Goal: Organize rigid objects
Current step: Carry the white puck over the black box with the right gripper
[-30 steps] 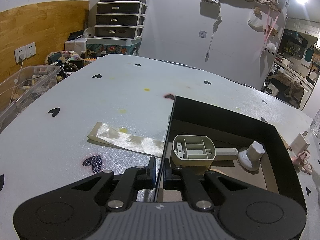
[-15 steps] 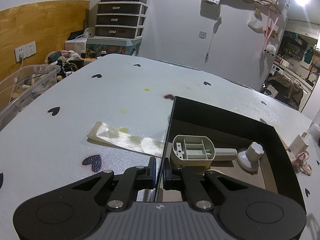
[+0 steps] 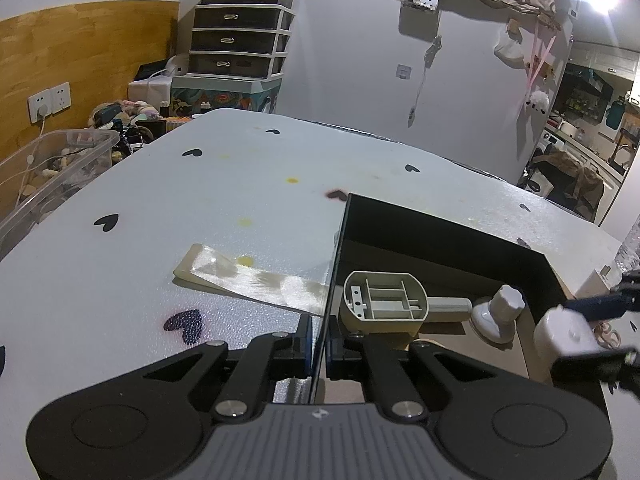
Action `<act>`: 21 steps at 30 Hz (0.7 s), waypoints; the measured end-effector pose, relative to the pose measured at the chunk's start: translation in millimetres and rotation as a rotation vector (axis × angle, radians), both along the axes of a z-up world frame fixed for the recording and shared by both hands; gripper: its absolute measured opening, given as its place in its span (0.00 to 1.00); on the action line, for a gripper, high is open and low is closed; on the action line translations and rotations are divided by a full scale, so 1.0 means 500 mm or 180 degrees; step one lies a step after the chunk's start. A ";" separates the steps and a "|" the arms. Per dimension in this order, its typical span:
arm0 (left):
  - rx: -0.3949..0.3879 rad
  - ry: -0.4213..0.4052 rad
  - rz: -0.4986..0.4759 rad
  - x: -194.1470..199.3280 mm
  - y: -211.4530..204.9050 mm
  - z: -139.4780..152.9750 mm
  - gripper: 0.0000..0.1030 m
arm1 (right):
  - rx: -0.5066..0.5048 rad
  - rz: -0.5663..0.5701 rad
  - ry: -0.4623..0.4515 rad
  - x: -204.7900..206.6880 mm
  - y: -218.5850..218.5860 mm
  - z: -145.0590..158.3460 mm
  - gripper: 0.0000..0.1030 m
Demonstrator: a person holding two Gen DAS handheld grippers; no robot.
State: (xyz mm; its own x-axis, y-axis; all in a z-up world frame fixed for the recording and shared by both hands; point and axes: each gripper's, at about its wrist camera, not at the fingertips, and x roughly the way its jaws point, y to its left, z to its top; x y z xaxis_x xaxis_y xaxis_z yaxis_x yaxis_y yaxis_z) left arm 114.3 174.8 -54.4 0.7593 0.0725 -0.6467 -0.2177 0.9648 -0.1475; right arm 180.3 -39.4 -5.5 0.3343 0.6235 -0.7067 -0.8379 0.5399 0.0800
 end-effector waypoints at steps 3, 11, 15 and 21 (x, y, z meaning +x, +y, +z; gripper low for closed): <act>-0.0002 -0.0001 0.0000 0.000 0.000 0.000 0.05 | -0.0190 0.0108 -0.0074 -0.009 0.014 -0.006 0.59; -0.0009 -0.0001 0.0001 0.000 0.000 0.000 0.06 | -0.0396 0.0351 0.0173 -0.014 0.024 -0.003 0.59; -0.0010 0.0001 -0.0001 0.001 0.000 0.000 0.06 | -0.0439 0.0324 0.0224 -0.018 0.024 0.006 0.62; -0.0012 -0.0003 -0.0002 0.000 0.001 0.000 0.06 | -0.0457 0.0299 0.0234 -0.028 0.017 0.025 0.67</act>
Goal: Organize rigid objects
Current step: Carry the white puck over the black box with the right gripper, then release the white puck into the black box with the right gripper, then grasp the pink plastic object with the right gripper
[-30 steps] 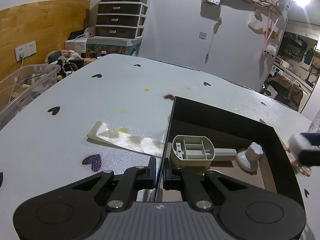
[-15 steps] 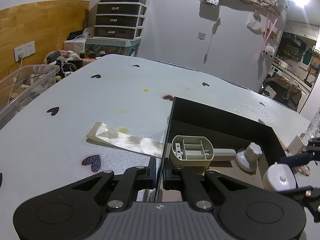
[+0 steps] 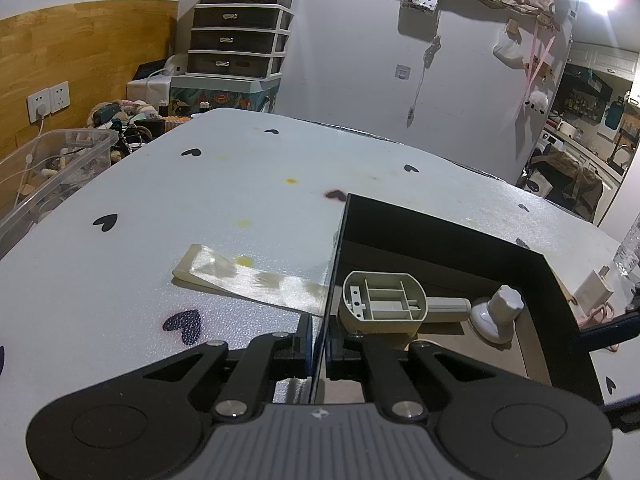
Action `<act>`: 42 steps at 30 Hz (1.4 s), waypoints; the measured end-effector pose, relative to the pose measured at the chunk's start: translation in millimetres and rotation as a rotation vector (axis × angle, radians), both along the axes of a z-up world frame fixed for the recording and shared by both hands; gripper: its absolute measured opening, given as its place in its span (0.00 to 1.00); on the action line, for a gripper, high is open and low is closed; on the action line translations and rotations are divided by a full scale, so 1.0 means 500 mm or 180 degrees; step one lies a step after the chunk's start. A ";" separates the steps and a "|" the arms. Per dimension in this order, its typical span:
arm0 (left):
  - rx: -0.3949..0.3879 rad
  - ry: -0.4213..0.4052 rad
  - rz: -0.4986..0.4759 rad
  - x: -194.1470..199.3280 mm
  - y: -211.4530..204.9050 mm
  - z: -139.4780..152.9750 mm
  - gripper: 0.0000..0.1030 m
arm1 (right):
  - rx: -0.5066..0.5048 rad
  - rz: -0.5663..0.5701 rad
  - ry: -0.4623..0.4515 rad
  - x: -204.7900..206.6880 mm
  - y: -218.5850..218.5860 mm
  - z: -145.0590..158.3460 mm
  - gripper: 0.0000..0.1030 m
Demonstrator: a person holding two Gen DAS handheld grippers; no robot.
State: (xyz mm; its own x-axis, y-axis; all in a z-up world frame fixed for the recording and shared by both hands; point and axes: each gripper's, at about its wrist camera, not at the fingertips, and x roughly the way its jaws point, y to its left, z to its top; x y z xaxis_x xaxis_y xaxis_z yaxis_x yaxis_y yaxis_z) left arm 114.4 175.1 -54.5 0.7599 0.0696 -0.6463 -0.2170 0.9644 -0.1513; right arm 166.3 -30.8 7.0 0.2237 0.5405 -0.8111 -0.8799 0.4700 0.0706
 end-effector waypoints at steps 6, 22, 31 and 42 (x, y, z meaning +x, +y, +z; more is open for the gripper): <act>0.0008 0.0002 0.0003 0.000 -0.001 0.001 0.06 | 0.0011 0.0012 0.0037 -0.020 -0.011 0.010 0.69; 0.0013 0.0002 0.0005 0.000 0.000 0.000 0.06 | 0.0336 -0.0294 -0.0219 -0.046 -0.066 0.047 1.00; 0.0009 0.0001 0.0003 0.000 0.001 0.000 0.06 | 0.0536 -0.0969 -0.0351 -0.019 -0.164 0.018 1.00; 0.0011 0.0001 0.0003 0.000 0.000 0.000 0.06 | 0.0673 -0.1963 -0.0657 0.021 -0.289 -0.067 1.00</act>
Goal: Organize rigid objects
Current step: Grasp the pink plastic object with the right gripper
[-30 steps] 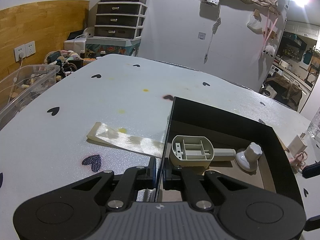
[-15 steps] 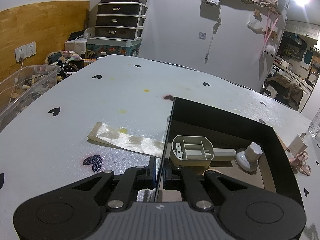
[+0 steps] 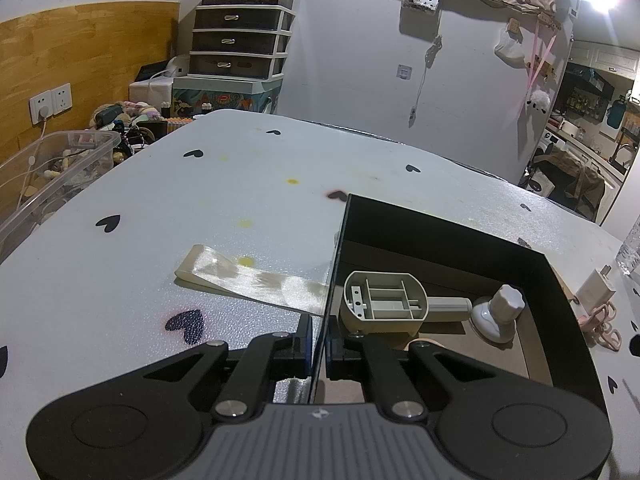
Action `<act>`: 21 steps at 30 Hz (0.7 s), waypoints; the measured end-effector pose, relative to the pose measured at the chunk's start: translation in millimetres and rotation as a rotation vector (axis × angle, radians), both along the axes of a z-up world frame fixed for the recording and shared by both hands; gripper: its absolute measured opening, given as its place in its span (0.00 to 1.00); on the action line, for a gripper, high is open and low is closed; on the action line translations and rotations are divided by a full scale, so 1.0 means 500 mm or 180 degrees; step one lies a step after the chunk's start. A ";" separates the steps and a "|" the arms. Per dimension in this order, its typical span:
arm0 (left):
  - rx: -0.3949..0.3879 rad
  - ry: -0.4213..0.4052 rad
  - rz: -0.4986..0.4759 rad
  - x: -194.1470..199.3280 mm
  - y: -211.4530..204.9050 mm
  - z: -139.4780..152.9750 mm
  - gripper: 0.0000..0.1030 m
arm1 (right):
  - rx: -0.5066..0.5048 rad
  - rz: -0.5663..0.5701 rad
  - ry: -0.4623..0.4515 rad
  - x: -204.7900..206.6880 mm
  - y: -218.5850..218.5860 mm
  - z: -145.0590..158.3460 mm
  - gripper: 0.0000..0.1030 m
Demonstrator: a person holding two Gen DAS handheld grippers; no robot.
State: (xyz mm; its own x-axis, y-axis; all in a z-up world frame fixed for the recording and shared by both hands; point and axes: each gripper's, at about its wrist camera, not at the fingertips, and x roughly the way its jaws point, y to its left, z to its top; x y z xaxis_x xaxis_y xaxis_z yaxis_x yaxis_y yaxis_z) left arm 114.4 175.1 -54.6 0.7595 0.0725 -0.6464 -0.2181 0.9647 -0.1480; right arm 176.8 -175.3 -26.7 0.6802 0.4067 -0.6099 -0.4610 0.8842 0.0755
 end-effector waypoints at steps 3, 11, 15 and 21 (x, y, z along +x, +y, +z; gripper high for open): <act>0.0000 -0.0001 0.0002 0.000 0.000 0.000 0.05 | -0.0025 -0.0221 -0.0054 0.012 -0.017 -0.022 1.00; -0.0005 -0.0003 0.0006 -0.001 0.002 0.000 0.06 | -0.0036 -0.0368 -0.0185 0.048 -0.006 -0.059 0.95; -0.0008 -0.0004 0.0006 -0.001 0.002 0.000 0.06 | -0.0117 -0.0376 -0.0225 0.062 0.026 -0.071 0.88; -0.0006 -0.0003 0.0003 -0.001 0.002 0.000 0.06 | -0.0383 -0.0412 -0.0293 0.074 0.063 -0.100 0.80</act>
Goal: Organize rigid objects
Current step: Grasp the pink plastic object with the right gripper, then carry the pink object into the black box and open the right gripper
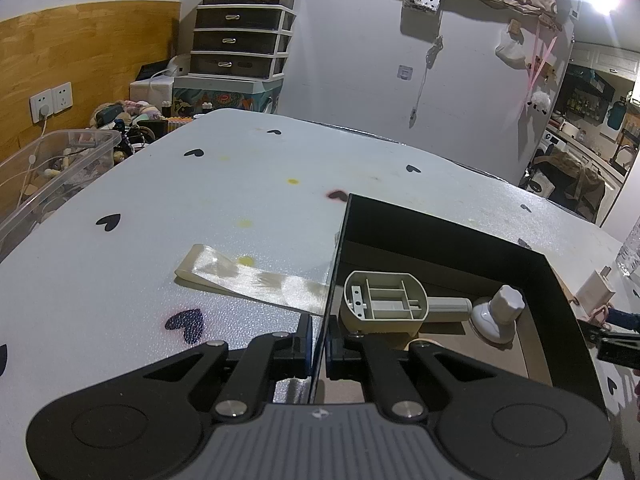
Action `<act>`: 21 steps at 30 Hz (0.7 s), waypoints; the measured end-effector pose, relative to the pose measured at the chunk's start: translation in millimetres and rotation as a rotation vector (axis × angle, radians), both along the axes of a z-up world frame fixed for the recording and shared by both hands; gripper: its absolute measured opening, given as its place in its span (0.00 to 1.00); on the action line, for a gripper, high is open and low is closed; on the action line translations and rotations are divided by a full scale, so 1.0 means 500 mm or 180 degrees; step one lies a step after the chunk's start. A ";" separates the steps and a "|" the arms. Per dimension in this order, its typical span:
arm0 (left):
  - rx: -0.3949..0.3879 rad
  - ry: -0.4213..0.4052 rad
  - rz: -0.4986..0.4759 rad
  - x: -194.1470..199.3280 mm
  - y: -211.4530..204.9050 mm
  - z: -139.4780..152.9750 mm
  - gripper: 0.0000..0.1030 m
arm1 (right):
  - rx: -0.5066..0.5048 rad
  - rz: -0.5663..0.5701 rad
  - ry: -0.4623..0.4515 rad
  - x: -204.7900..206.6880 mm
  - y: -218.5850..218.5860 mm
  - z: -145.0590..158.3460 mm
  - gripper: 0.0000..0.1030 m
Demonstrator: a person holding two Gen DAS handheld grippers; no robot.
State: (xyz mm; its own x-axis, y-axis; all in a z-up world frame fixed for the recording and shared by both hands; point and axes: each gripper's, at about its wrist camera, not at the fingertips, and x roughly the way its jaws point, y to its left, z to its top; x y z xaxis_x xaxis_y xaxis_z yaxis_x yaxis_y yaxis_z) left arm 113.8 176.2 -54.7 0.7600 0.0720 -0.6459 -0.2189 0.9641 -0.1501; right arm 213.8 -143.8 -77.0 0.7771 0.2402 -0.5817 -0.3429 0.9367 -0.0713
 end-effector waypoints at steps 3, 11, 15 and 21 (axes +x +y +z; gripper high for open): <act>0.0002 0.0000 0.0001 0.000 0.000 0.000 0.06 | -0.0108 -0.0010 -0.0064 -0.002 0.003 -0.008 0.76; -0.0002 -0.0001 0.0003 0.000 0.000 0.000 0.06 | -0.0150 -0.0015 -0.0118 -0.001 -0.005 -0.003 0.57; 0.0002 0.0000 0.0003 0.000 0.000 0.000 0.06 | -0.0172 0.0007 -0.0141 -0.009 -0.001 0.003 0.57; 0.0000 0.0000 0.0002 0.000 0.000 0.000 0.06 | 0.0053 0.0083 -0.0421 -0.049 0.006 0.083 0.57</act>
